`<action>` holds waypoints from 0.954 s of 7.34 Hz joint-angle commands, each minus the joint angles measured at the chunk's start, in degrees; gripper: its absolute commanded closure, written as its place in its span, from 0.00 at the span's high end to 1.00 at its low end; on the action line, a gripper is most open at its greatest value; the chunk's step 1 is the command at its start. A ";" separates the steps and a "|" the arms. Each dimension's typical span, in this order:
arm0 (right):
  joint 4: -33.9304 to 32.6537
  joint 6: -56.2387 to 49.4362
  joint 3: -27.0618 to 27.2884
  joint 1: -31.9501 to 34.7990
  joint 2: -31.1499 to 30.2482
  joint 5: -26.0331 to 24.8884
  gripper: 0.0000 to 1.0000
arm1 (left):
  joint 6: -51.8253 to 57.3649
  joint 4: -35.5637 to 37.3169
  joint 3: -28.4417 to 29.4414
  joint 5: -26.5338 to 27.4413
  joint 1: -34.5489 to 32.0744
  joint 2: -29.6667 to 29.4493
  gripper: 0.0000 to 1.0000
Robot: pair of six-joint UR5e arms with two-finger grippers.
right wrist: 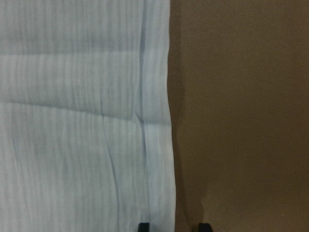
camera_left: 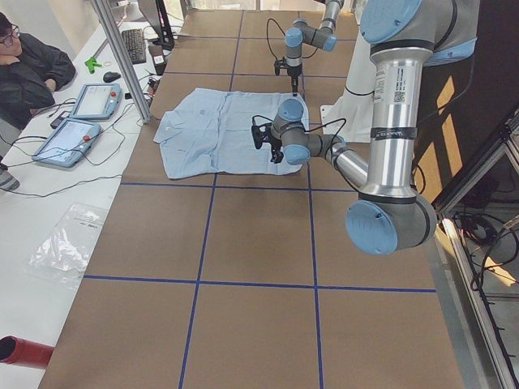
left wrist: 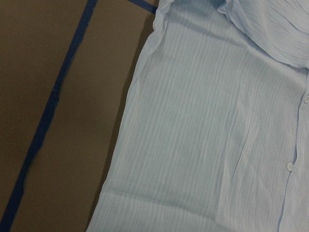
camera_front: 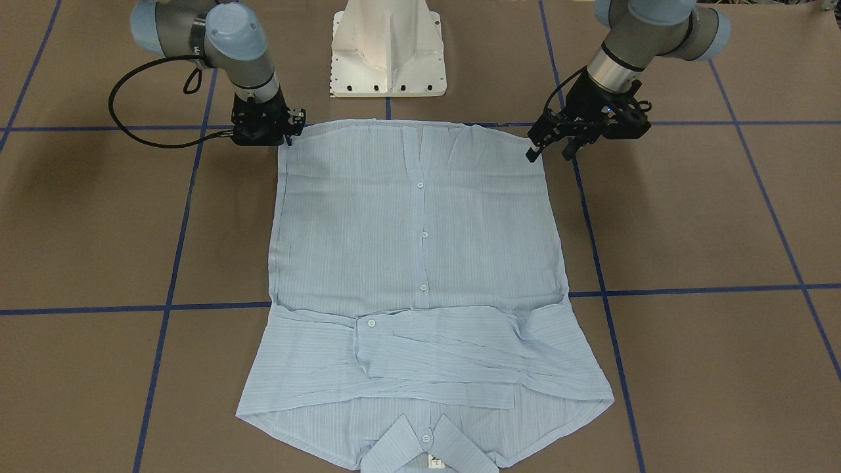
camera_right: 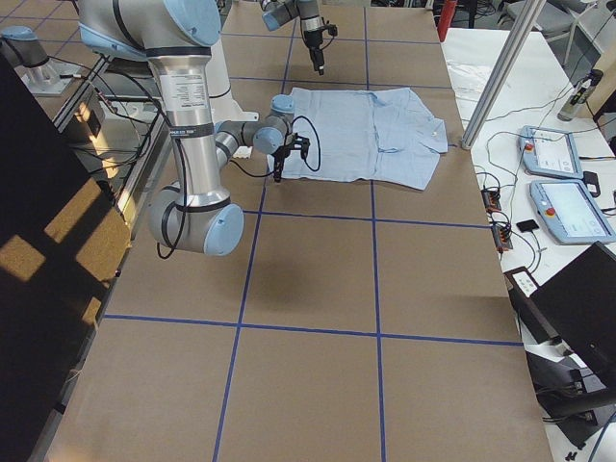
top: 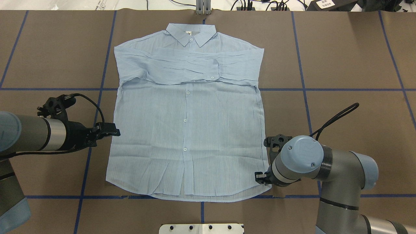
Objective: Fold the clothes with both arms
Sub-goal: 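Lower both grippers onto the shirt's side edges near the hem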
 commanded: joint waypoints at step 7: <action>-0.08 0.06 0.18 0.09 0.24 0.69 0.53 | 0.00 0.05 0.09 0.00 0.00 0.00 0.99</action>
